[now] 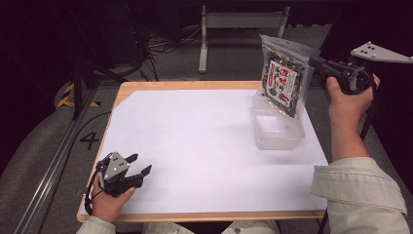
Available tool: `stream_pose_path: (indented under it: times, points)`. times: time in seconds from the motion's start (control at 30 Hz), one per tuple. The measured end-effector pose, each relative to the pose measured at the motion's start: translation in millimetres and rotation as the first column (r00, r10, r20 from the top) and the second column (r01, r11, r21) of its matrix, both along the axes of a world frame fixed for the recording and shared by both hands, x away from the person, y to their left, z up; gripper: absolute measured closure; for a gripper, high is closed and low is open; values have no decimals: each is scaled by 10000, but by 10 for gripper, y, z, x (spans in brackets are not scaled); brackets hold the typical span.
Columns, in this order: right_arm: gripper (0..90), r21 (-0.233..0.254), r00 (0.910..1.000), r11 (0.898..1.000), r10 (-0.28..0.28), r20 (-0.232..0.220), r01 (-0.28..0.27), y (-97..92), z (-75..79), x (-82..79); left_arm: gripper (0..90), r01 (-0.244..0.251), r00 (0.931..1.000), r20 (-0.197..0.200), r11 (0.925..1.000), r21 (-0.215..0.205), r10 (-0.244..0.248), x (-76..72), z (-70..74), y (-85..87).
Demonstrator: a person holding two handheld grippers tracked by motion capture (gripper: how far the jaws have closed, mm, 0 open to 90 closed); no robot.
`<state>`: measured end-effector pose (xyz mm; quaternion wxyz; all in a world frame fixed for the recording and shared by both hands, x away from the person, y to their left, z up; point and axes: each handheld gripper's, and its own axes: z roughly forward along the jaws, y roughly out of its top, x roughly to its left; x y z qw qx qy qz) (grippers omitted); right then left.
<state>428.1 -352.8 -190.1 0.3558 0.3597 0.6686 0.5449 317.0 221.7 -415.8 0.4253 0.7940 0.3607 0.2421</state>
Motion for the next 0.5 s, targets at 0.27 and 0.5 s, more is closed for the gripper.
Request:
stream_pose_path:
  times: [0.27,0.5]
  points:
    - [897,-51,9985,9985,543,-74,-543,-93,-148,80,380,11,10000,-7,10000,10,-11,3,-3,2]
    - [897,143,9982,9983,577,-192,-574,-163,-253,128,380,-1,10000,-6,10000,-4,1,2,-4,-1]
